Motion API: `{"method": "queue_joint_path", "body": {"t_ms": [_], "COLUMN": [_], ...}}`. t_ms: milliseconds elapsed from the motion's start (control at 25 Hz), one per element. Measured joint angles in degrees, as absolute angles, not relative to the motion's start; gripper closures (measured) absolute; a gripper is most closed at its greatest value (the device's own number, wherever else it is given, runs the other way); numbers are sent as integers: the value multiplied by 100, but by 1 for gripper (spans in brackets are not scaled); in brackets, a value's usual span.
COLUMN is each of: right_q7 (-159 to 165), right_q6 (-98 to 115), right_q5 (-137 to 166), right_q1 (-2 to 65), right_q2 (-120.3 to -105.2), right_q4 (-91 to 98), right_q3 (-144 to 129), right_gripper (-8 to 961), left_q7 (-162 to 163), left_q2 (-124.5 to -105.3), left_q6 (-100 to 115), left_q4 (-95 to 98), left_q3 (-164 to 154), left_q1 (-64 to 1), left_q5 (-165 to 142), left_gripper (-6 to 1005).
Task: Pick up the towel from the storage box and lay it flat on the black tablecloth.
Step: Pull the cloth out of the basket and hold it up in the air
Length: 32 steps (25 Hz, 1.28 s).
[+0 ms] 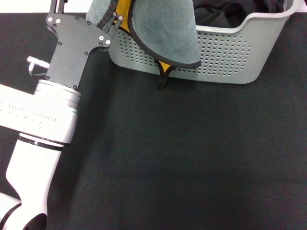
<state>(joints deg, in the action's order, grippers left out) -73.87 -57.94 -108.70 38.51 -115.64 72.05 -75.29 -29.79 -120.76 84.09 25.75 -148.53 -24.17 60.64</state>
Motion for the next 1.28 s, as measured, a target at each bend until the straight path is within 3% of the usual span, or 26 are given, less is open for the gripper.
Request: {"method": "queue_joint_path", "body": {"t_ms": [1280], "right_q7": [-7348], "right_q6": [-5972], "right_q5": [-10952], "right_q1": [3707], "right_q2": [-11566], "right_q4": [7207], "right_q3": [-7293], "right_gripper": [943], "left_q7": [-2980], "left_q2": [-12067], "left_q6": [8877], "left_q4": [2355], "left_q3": [-15055], "left_q1": [-2236], "left_q5": [5647], "left_gripper": [184]}}
